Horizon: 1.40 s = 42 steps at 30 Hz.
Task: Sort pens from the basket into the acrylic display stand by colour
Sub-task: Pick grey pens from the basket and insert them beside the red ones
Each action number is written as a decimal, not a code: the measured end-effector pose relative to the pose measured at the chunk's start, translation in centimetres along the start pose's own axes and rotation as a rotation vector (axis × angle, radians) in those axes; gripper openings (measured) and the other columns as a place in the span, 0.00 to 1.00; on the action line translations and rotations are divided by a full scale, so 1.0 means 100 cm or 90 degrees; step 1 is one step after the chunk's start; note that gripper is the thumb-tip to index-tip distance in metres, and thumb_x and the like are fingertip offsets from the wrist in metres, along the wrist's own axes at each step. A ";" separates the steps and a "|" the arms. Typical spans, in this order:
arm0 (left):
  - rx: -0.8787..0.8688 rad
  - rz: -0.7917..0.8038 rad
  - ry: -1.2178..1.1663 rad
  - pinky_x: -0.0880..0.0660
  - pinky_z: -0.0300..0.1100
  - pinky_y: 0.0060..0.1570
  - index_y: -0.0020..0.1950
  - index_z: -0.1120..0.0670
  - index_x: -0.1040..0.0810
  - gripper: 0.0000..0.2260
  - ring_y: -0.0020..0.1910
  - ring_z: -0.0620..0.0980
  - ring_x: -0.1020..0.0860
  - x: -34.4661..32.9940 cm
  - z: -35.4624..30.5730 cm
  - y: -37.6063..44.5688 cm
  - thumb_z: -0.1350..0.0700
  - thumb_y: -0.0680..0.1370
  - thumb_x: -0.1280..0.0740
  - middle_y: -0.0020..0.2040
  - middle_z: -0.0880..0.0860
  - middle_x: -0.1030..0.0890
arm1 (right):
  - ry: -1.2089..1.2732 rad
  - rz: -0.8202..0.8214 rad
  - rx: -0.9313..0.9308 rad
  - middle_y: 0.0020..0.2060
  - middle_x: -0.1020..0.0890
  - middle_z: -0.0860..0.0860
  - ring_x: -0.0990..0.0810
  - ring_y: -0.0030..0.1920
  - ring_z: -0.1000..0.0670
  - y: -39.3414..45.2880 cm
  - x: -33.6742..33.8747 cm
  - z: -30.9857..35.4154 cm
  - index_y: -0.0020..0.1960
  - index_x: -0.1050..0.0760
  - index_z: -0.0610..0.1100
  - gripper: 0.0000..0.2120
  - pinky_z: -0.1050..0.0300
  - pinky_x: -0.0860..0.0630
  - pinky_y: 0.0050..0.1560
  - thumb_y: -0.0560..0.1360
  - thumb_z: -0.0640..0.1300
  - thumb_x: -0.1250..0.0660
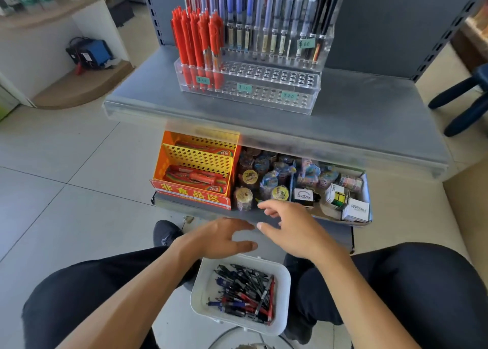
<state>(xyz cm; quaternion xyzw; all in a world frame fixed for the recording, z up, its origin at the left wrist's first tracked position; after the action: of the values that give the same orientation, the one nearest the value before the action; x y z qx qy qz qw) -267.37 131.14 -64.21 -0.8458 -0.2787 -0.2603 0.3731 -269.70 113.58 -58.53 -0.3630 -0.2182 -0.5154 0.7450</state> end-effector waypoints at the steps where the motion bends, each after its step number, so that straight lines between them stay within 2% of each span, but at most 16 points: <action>1: 0.021 0.018 -0.026 0.31 0.43 0.69 0.77 0.44 0.32 0.28 0.70 0.45 0.28 -0.008 0.008 -0.002 0.36 0.79 0.35 0.75 0.44 0.29 | 0.003 0.012 -0.013 0.63 0.23 0.57 0.24 0.63 0.55 -0.003 -0.010 -0.008 0.73 0.30 0.56 0.23 0.50 0.24 0.64 0.80 0.54 0.32; 3: 0.059 0.055 -0.088 0.31 0.46 0.71 0.76 0.43 0.31 0.29 0.70 0.45 0.28 -0.026 0.023 -0.005 0.34 0.77 0.36 0.74 0.45 0.28 | 0.010 0.035 -0.038 0.63 0.23 0.57 0.24 0.64 0.56 -0.009 -0.031 -0.024 0.73 0.31 0.56 0.23 0.51 0.24 0.64 0.80 0.54 0.33; 6: 0.120 0.077 -0.266 0.31 0.46 0.70 0.74 0.45 0.28 0.24 0.68 0.46 0.26 -0.056 0.040 -0.010 0.37 0.81 0.39 0.71 0.48 0.24 | 0.025 0.074 -0.088 0.61 0.23 0.57 0.23 0.61 0.56 -0.015 -0.063 -0.047 0.73 0.30 0.56 0.22 0.55 0.25 0.62 0.80 0.53 0.33; 8: 0.188 0.077 -0.491 0.30 0.46 0.68 0.73 0.48 0.27 0.24 0.68 0.48 0.25 -0.081 0.049 -0.012 0.37 0.84 0.47 0.69 0.50 0.24 | 0.038 0.092 -0.132 0.58 0.22 0.56 0.21 0.56 0.55 -0.018 -0.084 -0.062 0.72 0.29 0.53 0.21 0.55 0.23 0.60 0.80 0.51 0.32; 11: 0.301 0.016 -0.810 0.27 0.48 0.63 0.73 0.51 0.27 0.32 0.67 0.53 0.24 -0.117 0.070 -0.013 0.34 0.83 0.57 0.69 0.55 0.23 | 0.053 0.115 -0.191 0.52 0.20 0.54 0.19 0.51 0.51 -0.020 -0.111 -0.083 0.70 0.26 0.50 0.20 0.51 0.21 0.57 0.79 0.46 0.32; 13: 0.343 -0.025 -0.961 0.30 0.55 0.69 0.73 0.53 0.27 0.35 0.68 0.57 0.25 -0.135 0.081 -0.013 0.33 0.82 0.58 0.70 0.58 0.23 | 0.059 0.130 -0.217 0.49 0.19 0.54 0.19 0.51 0.51 -0.018 -0.125 -0.097 0.69 0.25 0.49 0.18 0.51 0.21 0.58 0.79 0.43 0.33; 16: 0.375 -0.054 -1.095 0.36 0.61 0.74 0.73 0.54 0.27 0.36 0.68 0.59 0.25 -0.153 0.092 -0.010 0.32 0.82 0.57 0.70 0.59 0.23 | 0.081 0.155 -0.252 0.49 0.20 0.56 0.19 0.52 0.53 -0.013 -0.144 -0.117 0.69 0.25 0.48 0.18 0.57 0.22 0.57 0.80 0.42 0.33; 19: 0.414 -0.098 -1.154 0.36 0.61 0.74 0.72 0.55 0.26 0.36 0.68 0.60 0.26 -0.164 0.104 -0.003 0.31 0.81 0.55 0.69 0.60 0.23 | 0.078 0.171 -0.267 0.55 0.19 0.53 0.21 0.52 0.54 -0.005 -0.167 -0.132 0.68 0.24 0.47 0.17 0.62 0.24 0.54 0.80 0.41 0.37; 22: 0.434 -0.141 -1.194 0.34 0.60 0.73 0.70 0.55 0.24 0.36 0.69 0.60 0.25 -0.167 0.112 0.005 0.31 0.81 0.53 0.69 0.61 0.22 | 0.086 0.183 -0.280 0.56 0.20 0.52 0.22 0.50 0.53 0.006 -0.193 -0.142 0.67 0.23 0.45 0.16 0.70 0.26 0.40 0.81 0.40 0.38; 23: 0.438 -0.152 -1.205 0.34 0.60 0.73 0.69 0.55 0.23 0.35 0.68 0.61 0.25 -0.168 0.115 0.007 0.31 0.81 0.52 0.68 0.61 0.22 | 0.092 0.184 -0.289 0.56 0.20 0.51 0.21 0.52 0.52 0.011 -0.202 -0.144 0.67 0.23 0.45 0.15 0.70 0.26 0.39 0.81 0.39 0.37; 26: 0.450 -0.162 -1.215 0.32 0.59 0.72 0.69 0.54 0.23 0.35 0.68 0.60 0.24 -0.172 0.123 0.013 0.30 0.80 0.51 0.67 0.60 0.21 | 0.087 0.178 -0.313 0.58 0.19 0.48 0.21 0.59 0.48 0.025 -0.227 -0.149 0.64 0.22 0.43 0.14 0.61 0.24 0.58 0.80 0.38 0.36; 28: 0.455 -0.162 -1.218 0.30 0.58 0.70 0.70 0.54 0.23 0.35 0.67 0.60 0.23 -0.175 0.127 0.016 0.30 0.80 0.51 0.66 0.59 0.20 | 0.088 0.175 -0.323 0.54 0.20 0.49 0.20 0.60 0.46 0.030 -0.240 -0.153 0.62 0.21 0.42 0.12 0.56 0.25 0.65 0.80 0.37 0.35; 31: 0.458 -0.167 -1.211 0.27 0.56 0.67 0.69 0.54 0.23 0.35 0.66 0.59 0.22 -0.176 0.130 0.018 0.30 0.81 0.52 0.65 0.58 0.18 | 0.069 0.203 -0.321 0.50 0.19 0.51 0.20 0.56 0.47 0.031 -0.258 -0.156 0.54 0.20 0.46 0.09 0.54 0.25 0.63 0.80 0.36 0.35; 34: 0.445 -0.167 -1.212 0.26 0.55 0.66 0.70 0.54 0.24 0.35 0.66 0.59 0.22 -0.175 0.130 0.017 0.30 0.81 0.53 0.65 0.58 0.18 | -0.003 0.230 -0.323 0.45 0.18 0.53 0.19 0.52 0.46 0.028 -0.270 -0.165 0.43 0.23 0.51 0.10 0.56 0.25 0.55 0.79 0.38 0.36; 37: 0.439 -0.167 -1.213 0.27 0.55 0.68 0.71 0.54 0.24 0.35 0.66 0.59 0.22 -0.174 0.131 0.015 0.31 0.81 0.54 0.65 0.58 0.19 | -0.141 0.272 -0.294 0.52 0.19 0.50 0.19 0.55 0.45 0.026 -0.273 -0.168 0.52 0.25 0.49 0.06 0.55 0.26 0.49 0.79 0.40 0.38; 42: 0.433 -0.158 -1.204 0.28 0.55 0.69 0.72 0.53 0.26 0.35 0.66 0.59 0.21 -0.175 0.131 0.013 0.31 0.81 0.55 0.65 0.58 0.18 | -0.287 0.277 -0.253 0.61 0.20 0.46 0.21 0.61 0.43 0.030 -0.275 -0.164 0.62 0.27 0.44 0.14 0.53 0.30 0.47 0.83 0.41 0.48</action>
<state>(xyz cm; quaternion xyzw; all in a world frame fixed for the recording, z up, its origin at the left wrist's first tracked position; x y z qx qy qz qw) -275.91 135.68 -83.87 -0.5190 -0.6051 0.5729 0.1906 -278.01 118.37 -89.24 -0.6427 -0.1903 -0.2844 0.6854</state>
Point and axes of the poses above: each hand's wrist, its own y-axis towards the middle knuckle, its own x-axis out of the back of the hand, z = x × y, the point moved 4 cm from there along y, towards the middle knuckle
